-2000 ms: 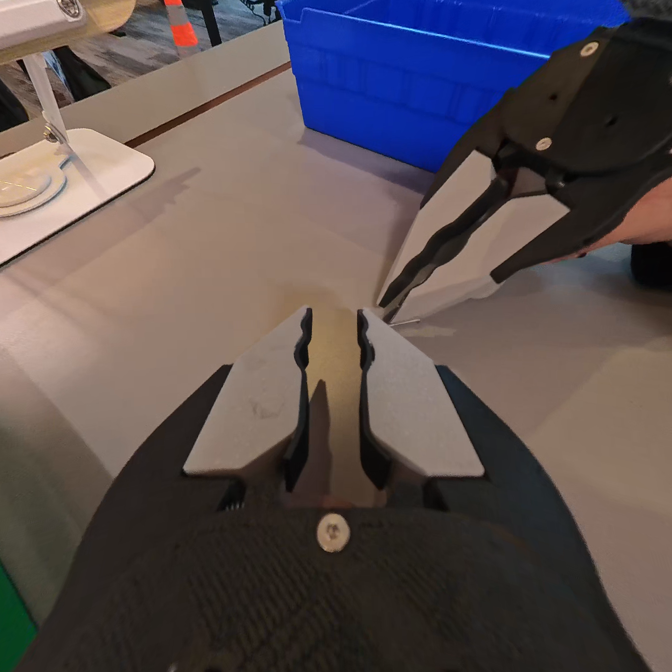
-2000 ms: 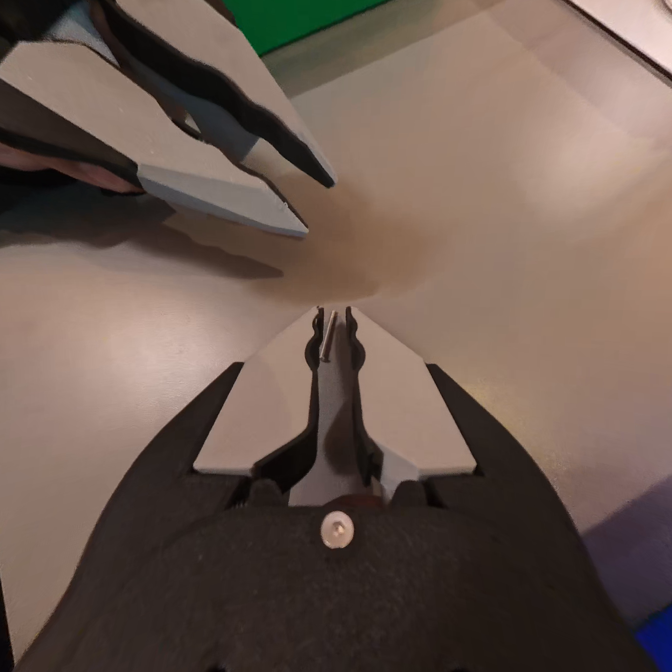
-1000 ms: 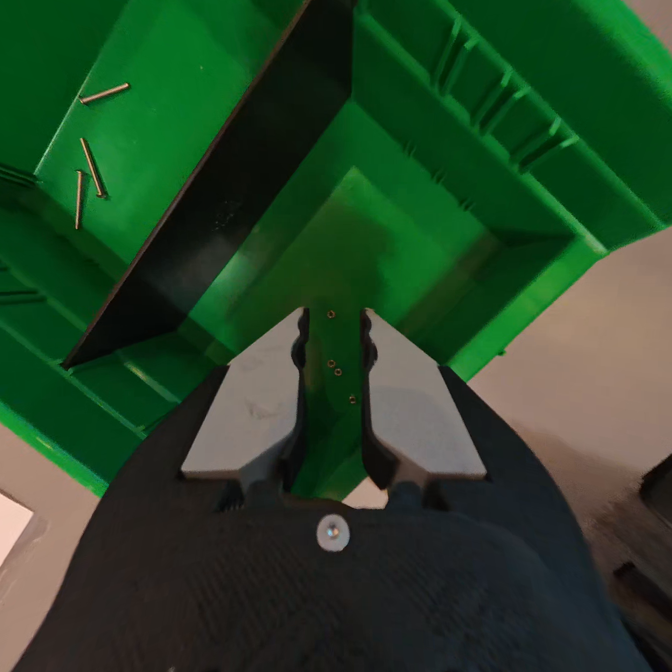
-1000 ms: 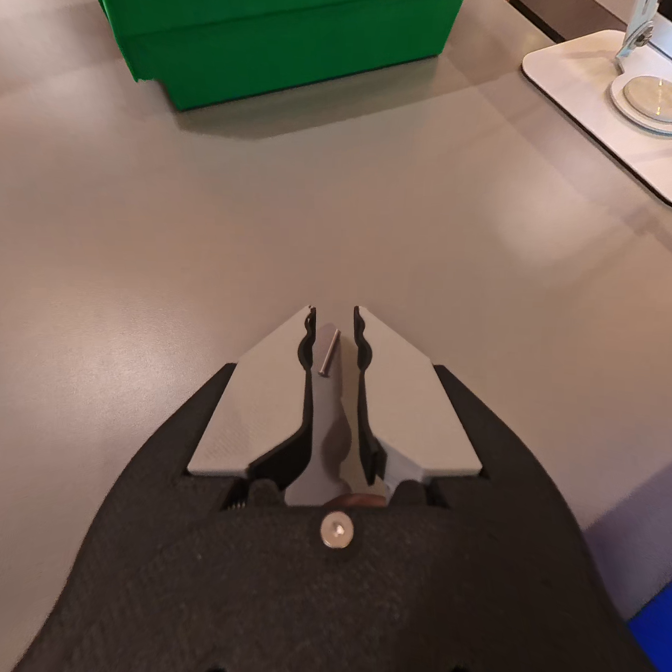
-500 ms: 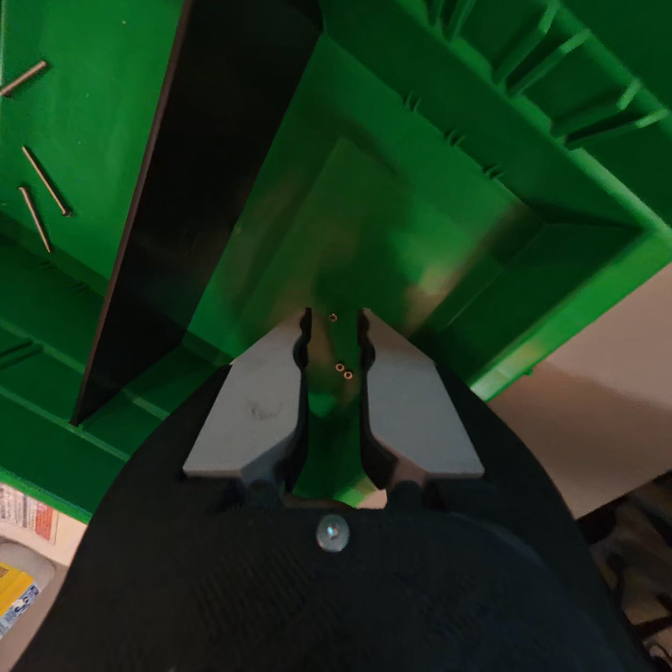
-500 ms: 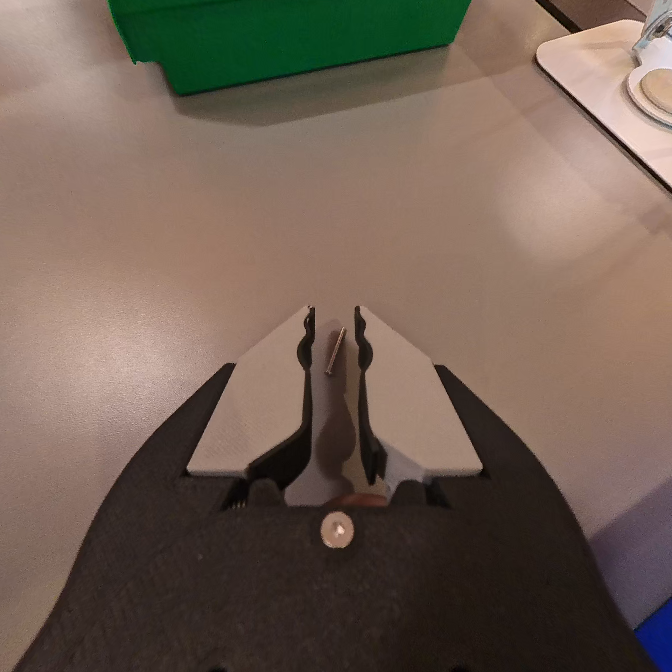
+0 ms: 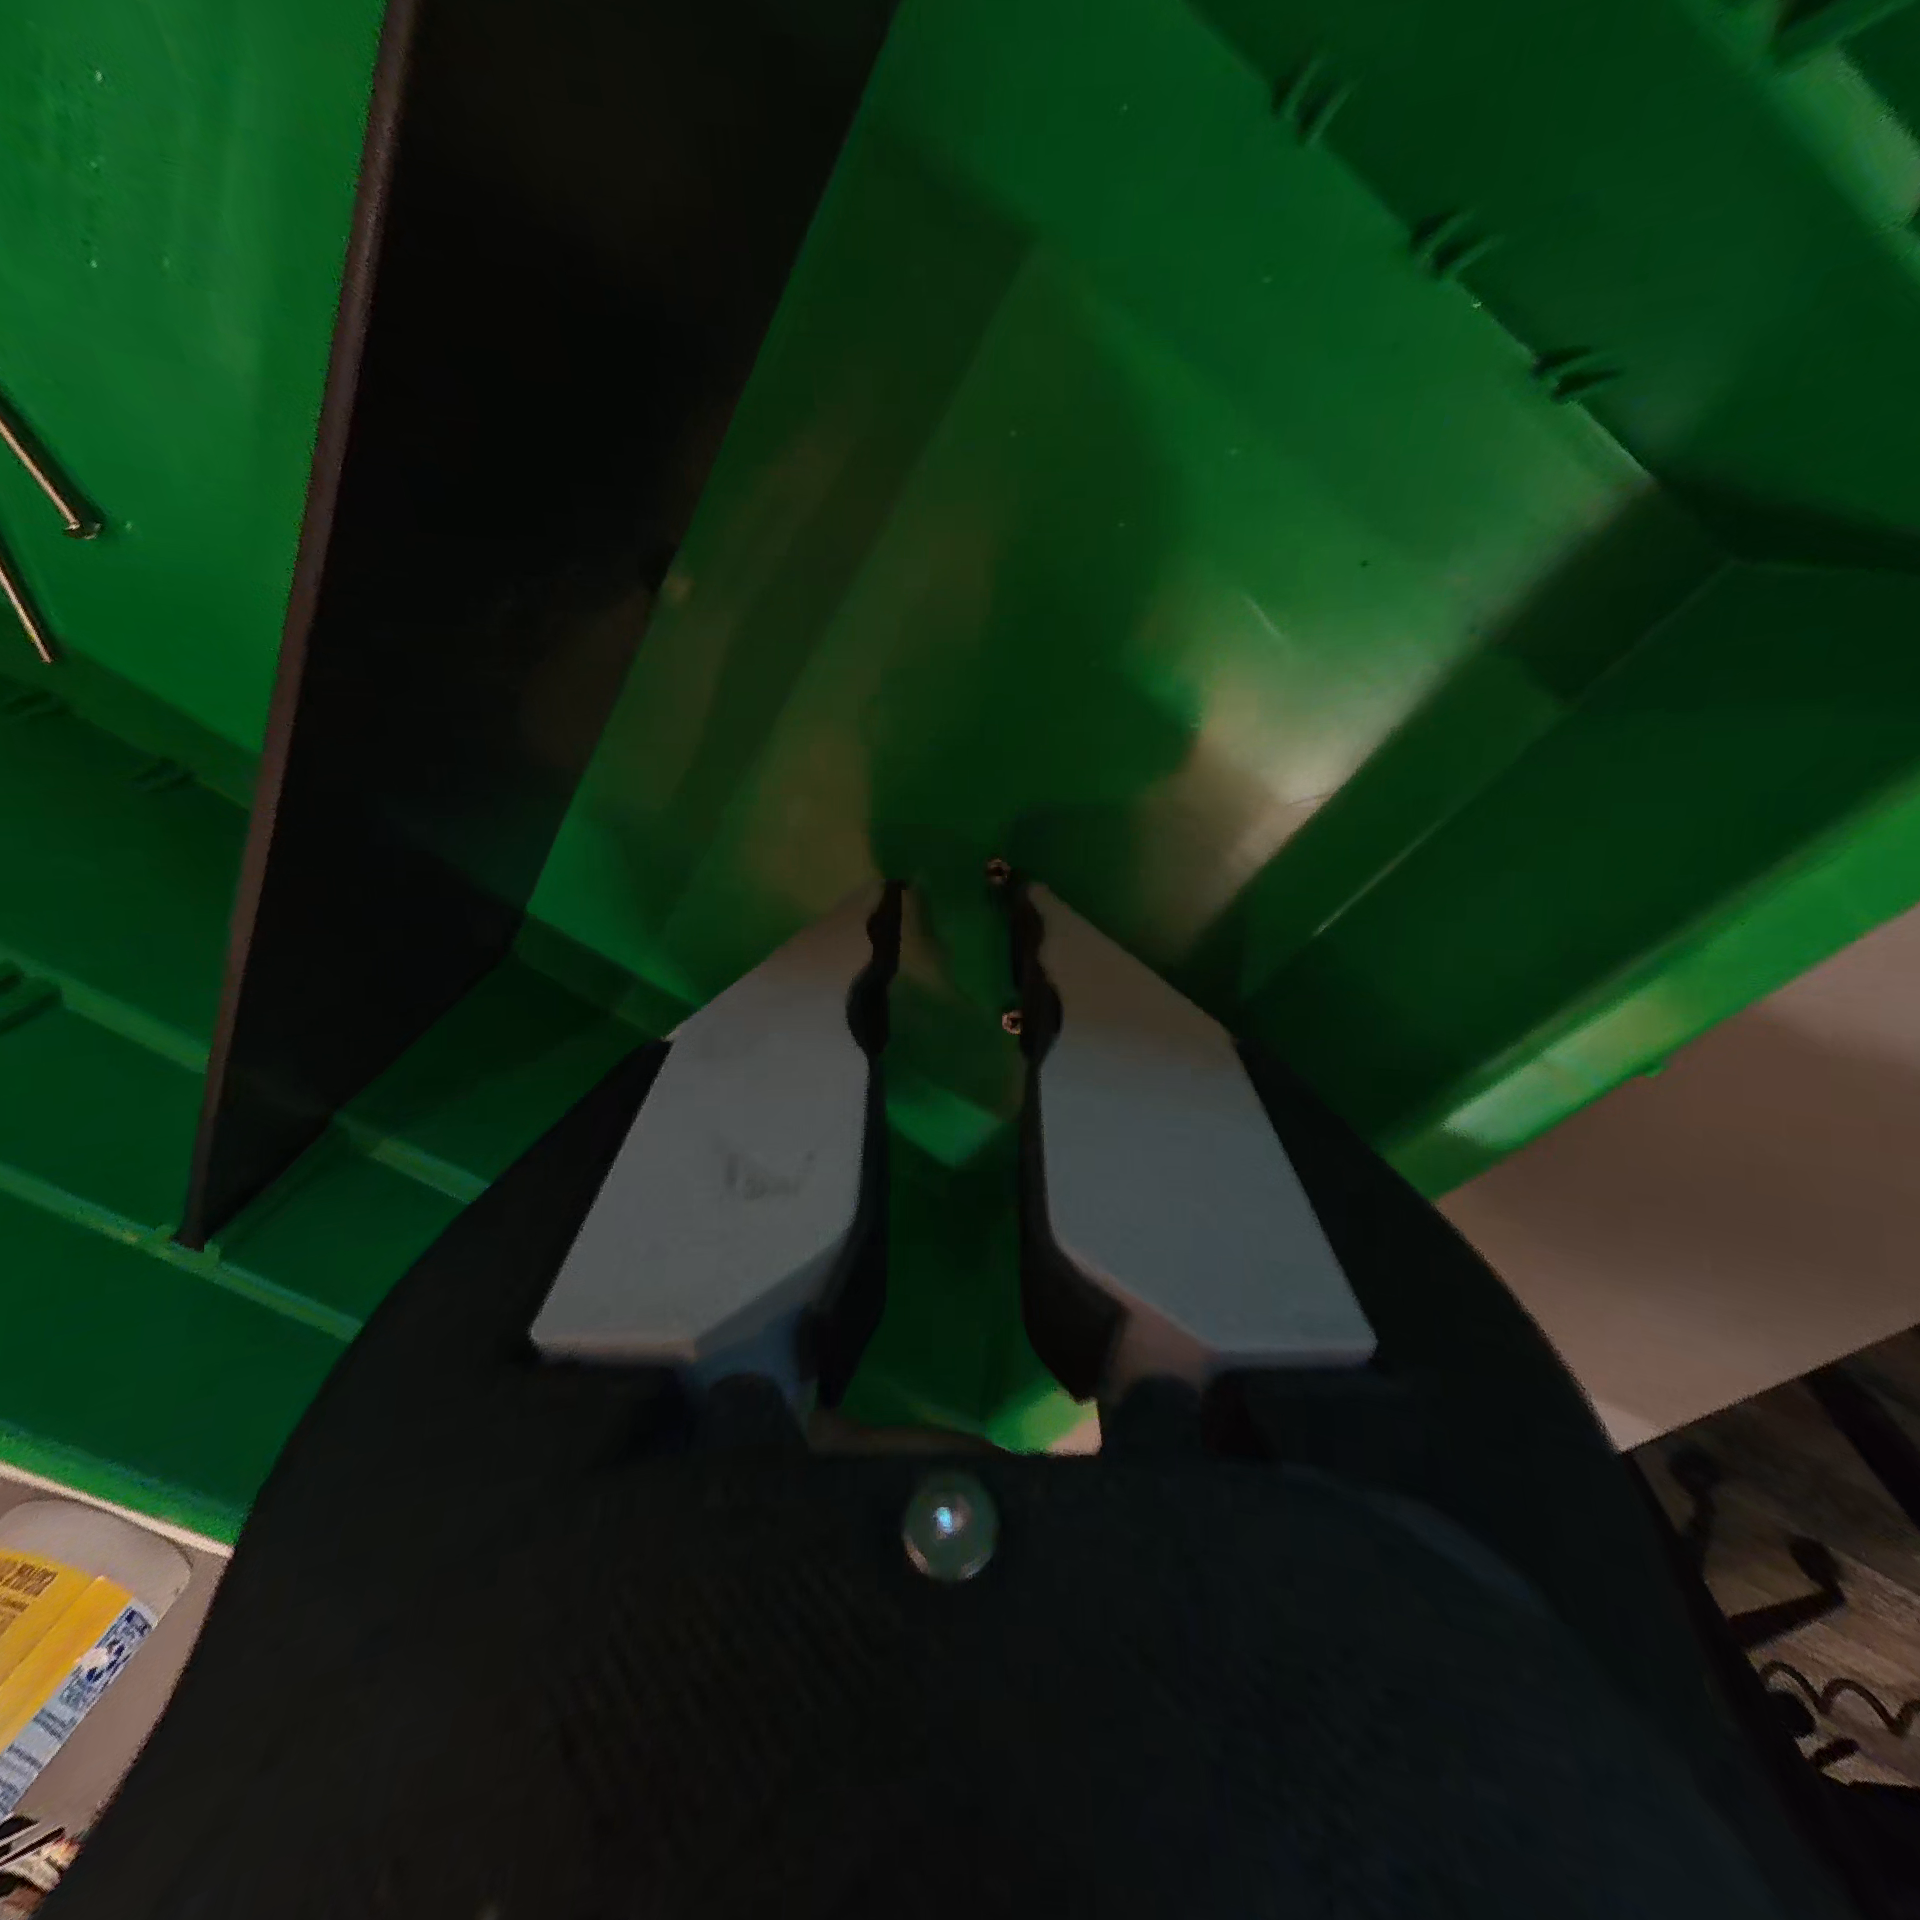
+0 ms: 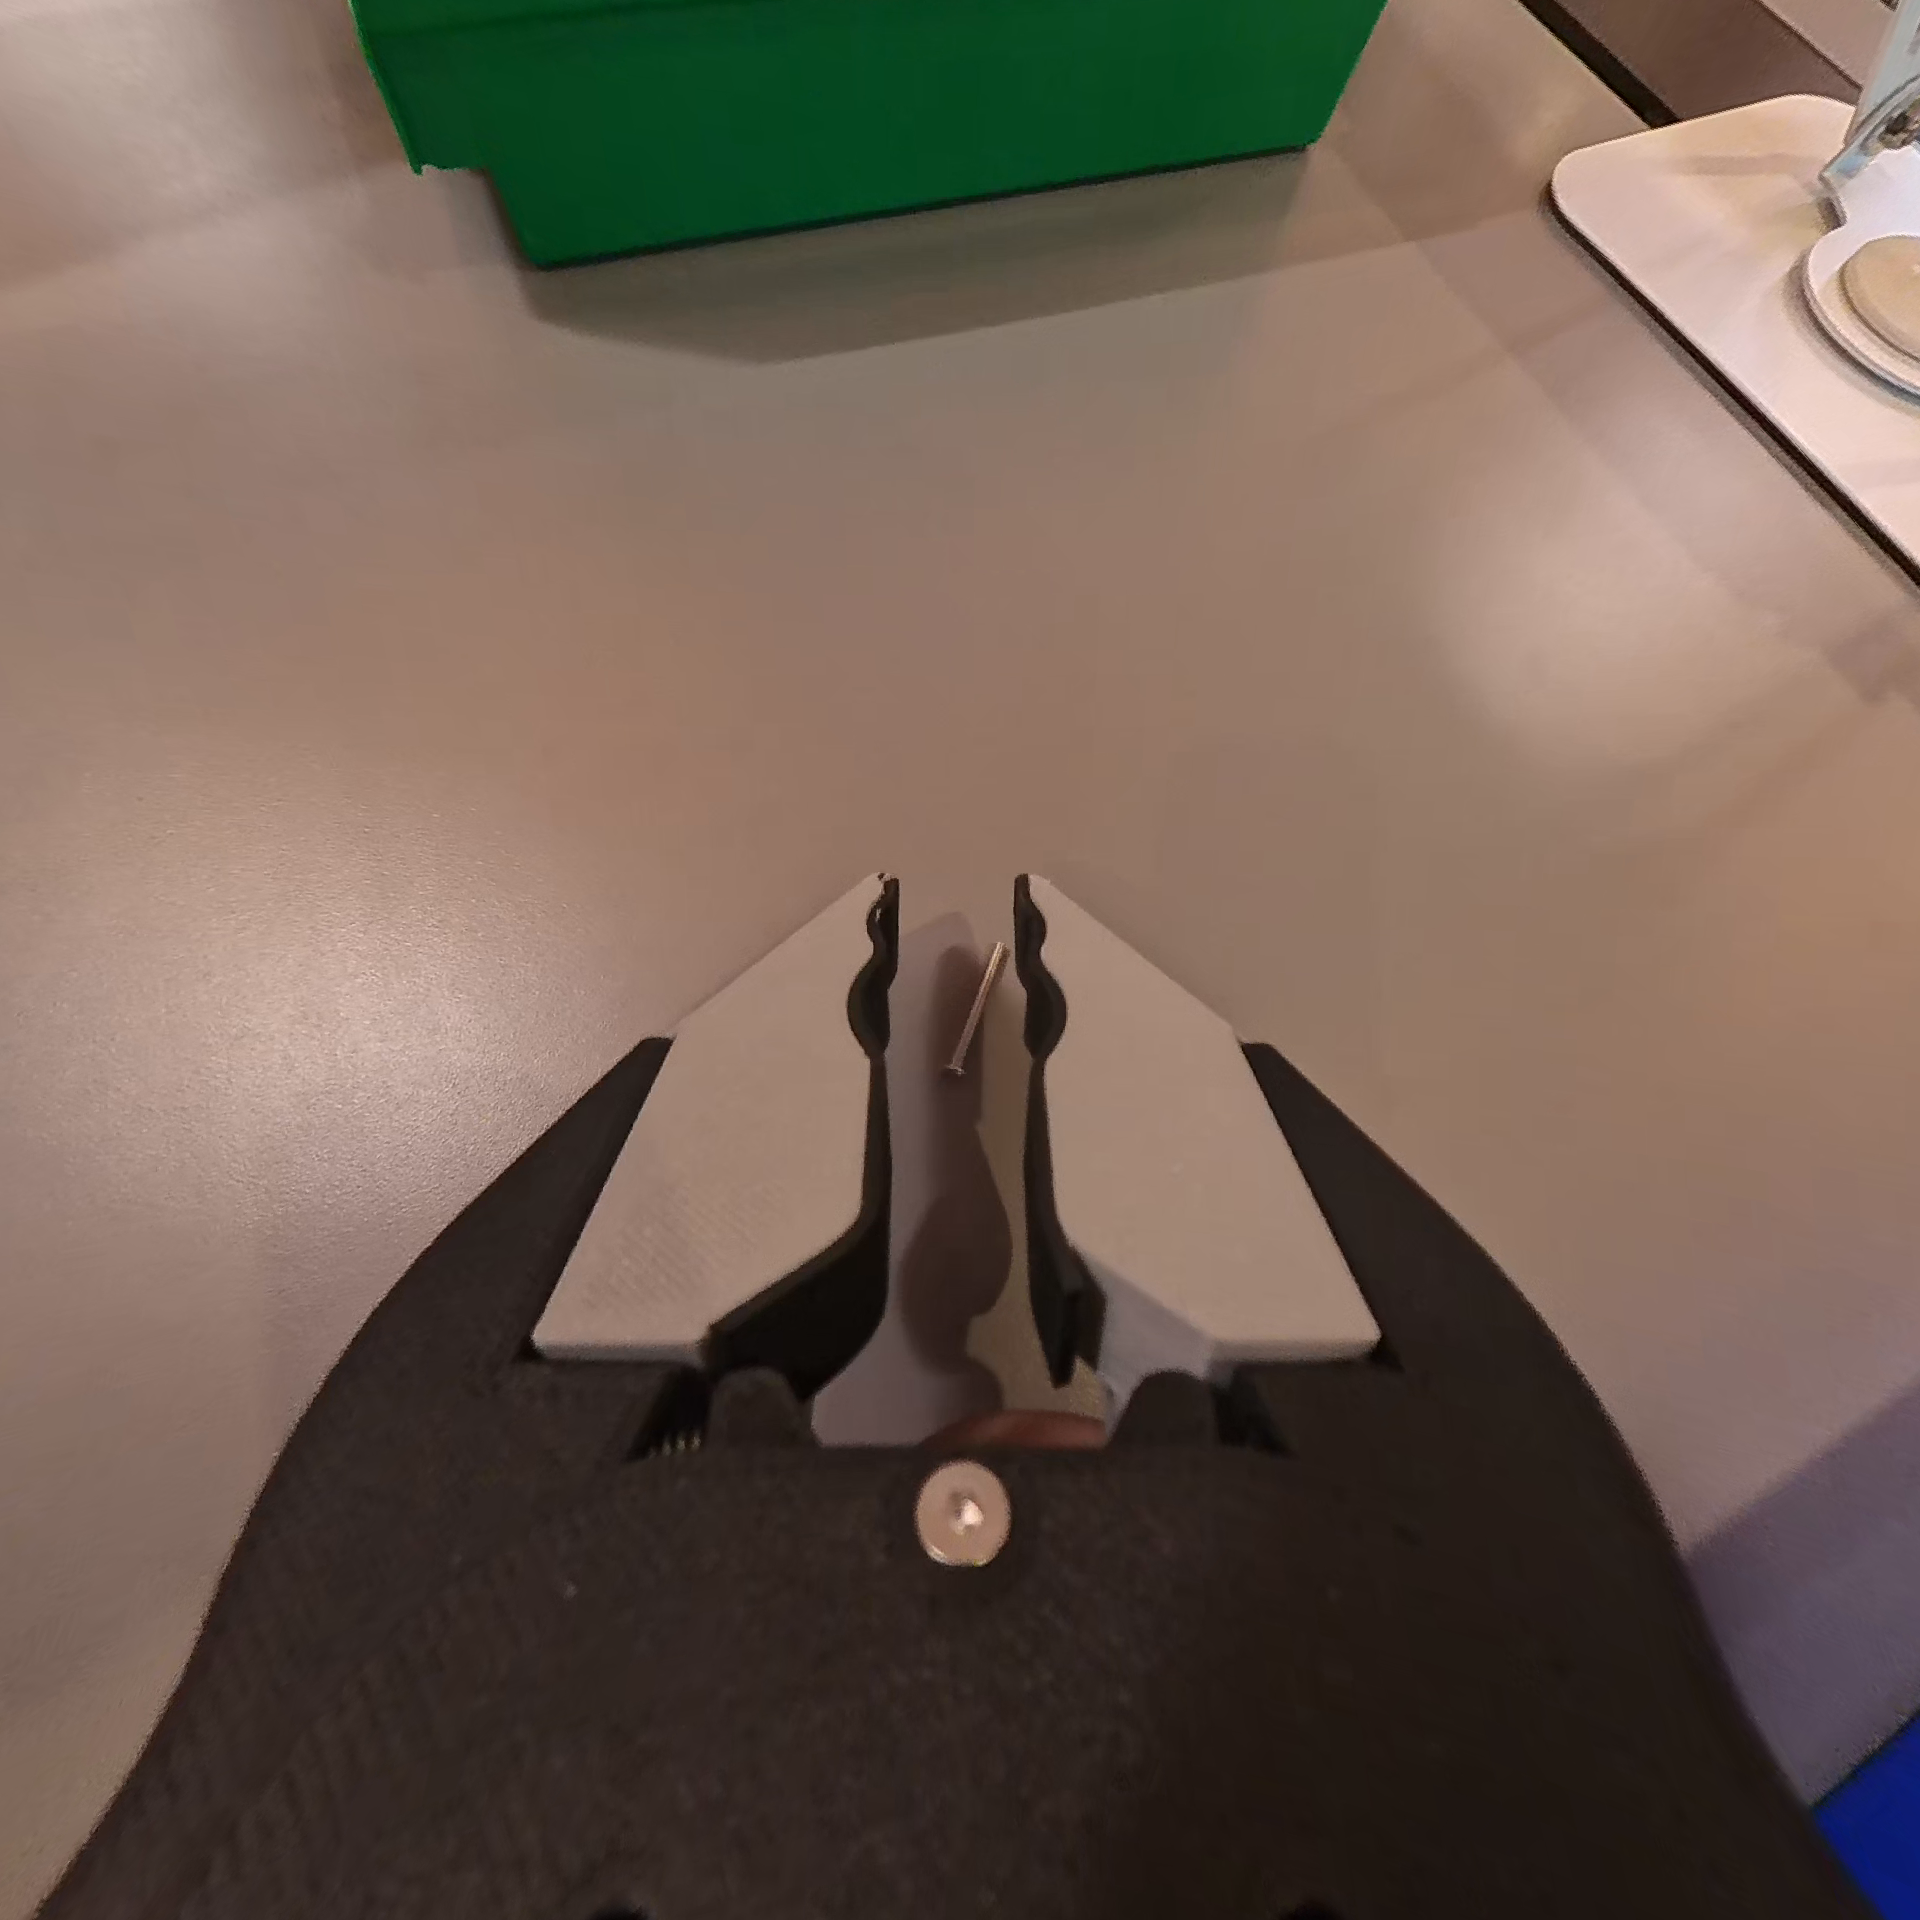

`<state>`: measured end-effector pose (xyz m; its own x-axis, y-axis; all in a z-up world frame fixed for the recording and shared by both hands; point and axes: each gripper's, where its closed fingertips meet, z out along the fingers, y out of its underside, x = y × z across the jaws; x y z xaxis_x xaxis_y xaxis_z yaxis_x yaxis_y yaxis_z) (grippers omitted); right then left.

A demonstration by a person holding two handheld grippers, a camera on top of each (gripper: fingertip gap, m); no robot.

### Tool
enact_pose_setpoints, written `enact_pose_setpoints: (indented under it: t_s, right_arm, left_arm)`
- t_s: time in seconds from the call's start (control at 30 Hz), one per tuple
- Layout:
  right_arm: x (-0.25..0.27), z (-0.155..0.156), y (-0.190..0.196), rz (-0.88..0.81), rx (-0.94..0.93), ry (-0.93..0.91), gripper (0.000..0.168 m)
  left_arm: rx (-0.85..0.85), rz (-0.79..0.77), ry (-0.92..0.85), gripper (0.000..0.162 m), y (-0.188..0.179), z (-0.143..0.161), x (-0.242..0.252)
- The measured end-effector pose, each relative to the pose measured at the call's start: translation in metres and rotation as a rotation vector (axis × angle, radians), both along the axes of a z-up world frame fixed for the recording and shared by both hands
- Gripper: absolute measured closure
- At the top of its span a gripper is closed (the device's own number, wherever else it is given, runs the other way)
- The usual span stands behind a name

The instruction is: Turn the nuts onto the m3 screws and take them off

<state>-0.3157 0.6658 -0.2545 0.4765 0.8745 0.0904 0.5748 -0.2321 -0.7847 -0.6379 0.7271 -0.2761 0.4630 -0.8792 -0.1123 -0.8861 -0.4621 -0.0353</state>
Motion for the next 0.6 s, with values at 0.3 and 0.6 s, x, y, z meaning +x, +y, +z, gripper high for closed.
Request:
enact_pose_setpoints:
  t_s: [0.3, 0.6]
  right_arm:
    - [0.0003, 0.0003, 0.0002, -0.002, 0.000, 0.000, 0.149]
    - [-0.0007, -0.0002, -0.0010, 0.003, 0.001, -0.005, 0.149]
  left_arm:
    - [-0.013, 0.006, -0.029, 0.146, -0.0012, -0.0005, 0.0017]
    - [-0.043, 0.003, -0.044, 0.147, -0.0024, -0.0010, 0.0036]
